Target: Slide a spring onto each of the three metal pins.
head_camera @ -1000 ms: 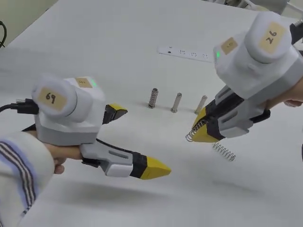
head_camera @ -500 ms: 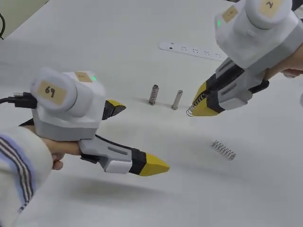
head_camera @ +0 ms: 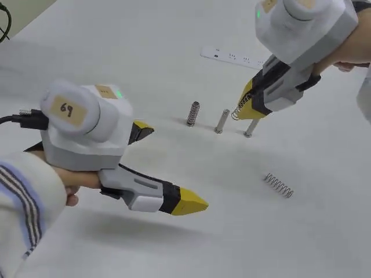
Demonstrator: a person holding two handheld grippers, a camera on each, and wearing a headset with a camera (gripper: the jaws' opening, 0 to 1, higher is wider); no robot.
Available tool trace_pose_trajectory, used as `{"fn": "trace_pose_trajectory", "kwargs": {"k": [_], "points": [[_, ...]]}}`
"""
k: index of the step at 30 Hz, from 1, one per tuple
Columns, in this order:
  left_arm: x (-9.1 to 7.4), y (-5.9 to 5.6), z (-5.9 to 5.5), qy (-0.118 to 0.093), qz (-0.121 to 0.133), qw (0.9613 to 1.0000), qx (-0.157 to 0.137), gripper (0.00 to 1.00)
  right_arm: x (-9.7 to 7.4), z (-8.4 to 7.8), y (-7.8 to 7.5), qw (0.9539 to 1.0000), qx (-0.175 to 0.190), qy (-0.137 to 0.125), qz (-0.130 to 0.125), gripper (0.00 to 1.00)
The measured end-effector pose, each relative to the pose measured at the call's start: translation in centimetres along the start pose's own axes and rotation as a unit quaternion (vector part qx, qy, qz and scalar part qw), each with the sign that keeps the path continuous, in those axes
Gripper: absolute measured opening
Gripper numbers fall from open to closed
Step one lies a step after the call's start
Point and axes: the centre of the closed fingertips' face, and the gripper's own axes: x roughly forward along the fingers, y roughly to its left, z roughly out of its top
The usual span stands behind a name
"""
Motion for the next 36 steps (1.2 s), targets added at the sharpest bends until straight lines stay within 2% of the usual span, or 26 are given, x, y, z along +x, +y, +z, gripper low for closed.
{"fn": "trace_pose_trajectory", "kwargs": {"k": [4, 15, 17, 20, 26, 36], "points": [[-0.2, 0.6, -0.2, 0.001, 0.015, 0.9999, -0.007, 0.98, 0.5, -0.1, -1.5, 0.9999, -0.001, 0.008, -0.006, 0.09], [-0.7, 1.1, -0.3, 0.000, 0.027, 0.9996, -0.010, 0.98, 2.5, -0.6, -3.4, 0.9997, -0.001, 0.024, -0.007, 0.09], [-0.7, 1.5, 0.1, -0.012, 0.039, 0.9992, -0.003, 0.98, 2.9, -0.6, -3.5, 0.9996, -0.003, 0.028, -0.006, 0.09], [-0.9, 1.6, 0.3, -0.017, 0.040, 0.9990, -0.007, 0.98, 3.4, -0.7, -3.6, 0.9992, -0.011, 0.038, -0.004, 0.09], [-1.1, 1.9, 0.4, -0.017, 0.046, 0.9988, -0.006, 0.96, 4.1, -1.2, -3.7, 0.9987, -0.004, 0.049, 0.007, 0.09], [-0.9, 1.9, 0.2, -0.014, 0.048, 0.9987, -0.012, 0.94, 5.2, -2.3, -4.1, 0.9974, -0.012, 0.071, 0.002, 0.09]]}}
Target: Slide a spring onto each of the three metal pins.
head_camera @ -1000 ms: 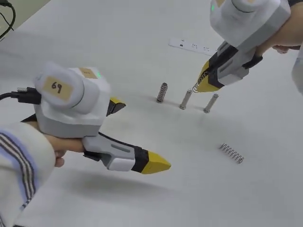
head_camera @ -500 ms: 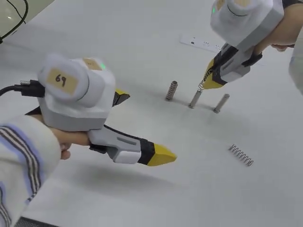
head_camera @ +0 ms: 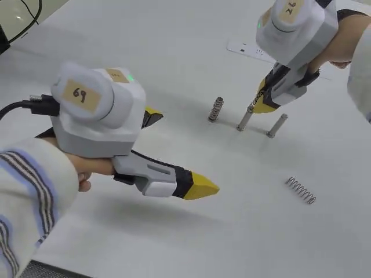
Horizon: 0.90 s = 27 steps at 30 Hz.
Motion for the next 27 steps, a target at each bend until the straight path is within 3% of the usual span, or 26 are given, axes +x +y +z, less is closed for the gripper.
{"fn": "trace_pose_trajectory", "kwargs": {"k": [5, 27], "points": [[0.1, 0.0, -0.5, 0.008, -0.001, 1.0000, -0.004, 0.94, 0.4, 0.2, -0.2, 1.0000, 0.005, -0.004, 0.005, 0.09], [0.2, -0.1, -0.8, 0.014, -0.002, 0.9999, -0.010, 0.95, 3.9, -0.1, -0.5, 0.9989, -0.014, 0.032, 0.030, 0.09]]}}
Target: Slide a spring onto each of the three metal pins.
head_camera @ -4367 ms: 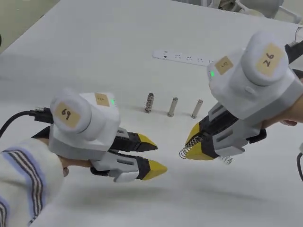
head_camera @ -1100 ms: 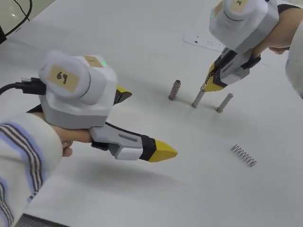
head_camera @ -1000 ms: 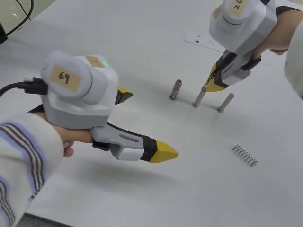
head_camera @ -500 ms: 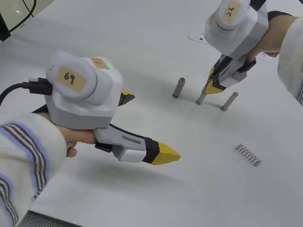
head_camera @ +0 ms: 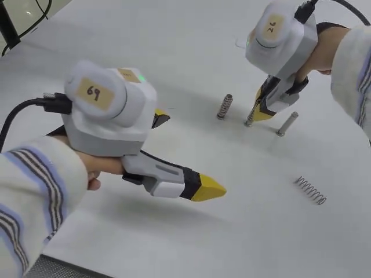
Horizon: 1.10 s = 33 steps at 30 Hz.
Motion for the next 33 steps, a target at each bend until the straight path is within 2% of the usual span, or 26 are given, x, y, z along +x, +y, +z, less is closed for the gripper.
{"fn": "trace_pose_trajectory", "kwargs": {"k": [4, 11, 15, 20, 23, 29, 33], "points": [[0.0, 0.0, 0.2, -0.004, 0.002, 1.0000, 0.003, 0.96, 0.1, -0.1, 0.2, 0.9999, -0.012, 0.010, -0.001, 0.09], [0.1, -0.4, 0.5, -0.009, -0.005, 0.9999, 0.006, 0.96, 0.7, -0.4, 0.3, 0.9998, -0.005, 0.021, -0.004, 0.09], [0.1, -0.3, 0.4, -0.004, -0.005, 0.9999, 0.011, 0.96, 0.8, -0.5, 0.5, 0.9998, 0.003, 0.022, -0.003, 0.09], [0.0, -0.4, 0.9, -0.010, -0.006, 0.9999, 0.012, 0.95, 0.8, -0.5, 0.6, 0.9997, 0.006, 0.022, -0.002, 0.10], [-0.1, -0.5, 1.0, -0.009, -0.007, 0.9998, 0.015, 0.95, 0.8, -0.8, 0.5, 0.9996, 0.000, 0.027, -0.008, 0.17], [-0.2, -0.5, 1.1, -0.005, -0.008, 0.9997, 0.022, 0.96, 0.3, -1.0, 0.9, 0.9997, 0.005, 0.022, -0.013, 0.22], [-0.3, -0.7, 1.3, -0.003, -0.010, 0.9996, 0.026, 0.95, -0.4, -0.6, 0.8, 0.9995, 0.006, 0.011, -0.030, 0.34]]}}
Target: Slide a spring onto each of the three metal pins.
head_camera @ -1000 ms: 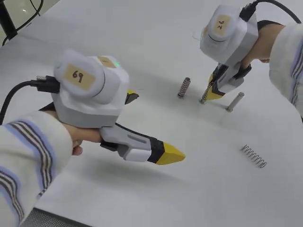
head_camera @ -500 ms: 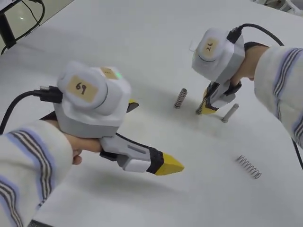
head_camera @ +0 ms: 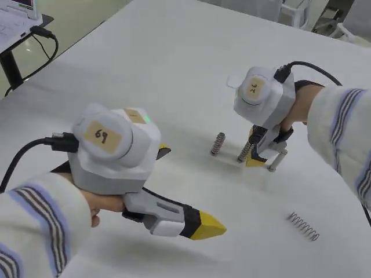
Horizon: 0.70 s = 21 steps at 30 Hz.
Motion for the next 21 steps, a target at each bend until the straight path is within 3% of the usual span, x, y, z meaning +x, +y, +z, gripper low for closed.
{"fn": "trace_pose_trajectory", "kwargs": {"k": [3, 6, 14, 17, 21], "points": [[-0.3, -0.2, -0.4, 0.017, -0.004, 0.9998, 0.014, 0.95, -0.7, 0.1, -0.2, 0.9999, 0.009, -0.007, -0.012, 0.44], [-0.5, 0.0, -0.5, 0.019, 0.000, 0.9997, 0.014, 0.95, -1.4, 0.1, -0.3, 0.9996, 0.018, -0.013, -0.021, 0.51], [-1.1, 0.4, -1.1, 0.029, 0.007, 0.9995, 0.010, 0.95, -3.8, 0.3, 0.9, 0.9967, 0.046, -0.058, -0.032, 0.58], [-1.2, 0.4, -1.2, 0.033, 0.007, 0.9994, 0.012, 0.95, -4.3, 0.3, 0.9, 0.9922, 0.075, -0.092, -0.038, 0.61], [-1.3, 0.4, -1.2, 0.034, 0.008, 0.9993, 0.011, 0.95, -5.3, -0.5, 1.9, 0.9875, 0.102, -0.113, -0.042, 0.62]]}}
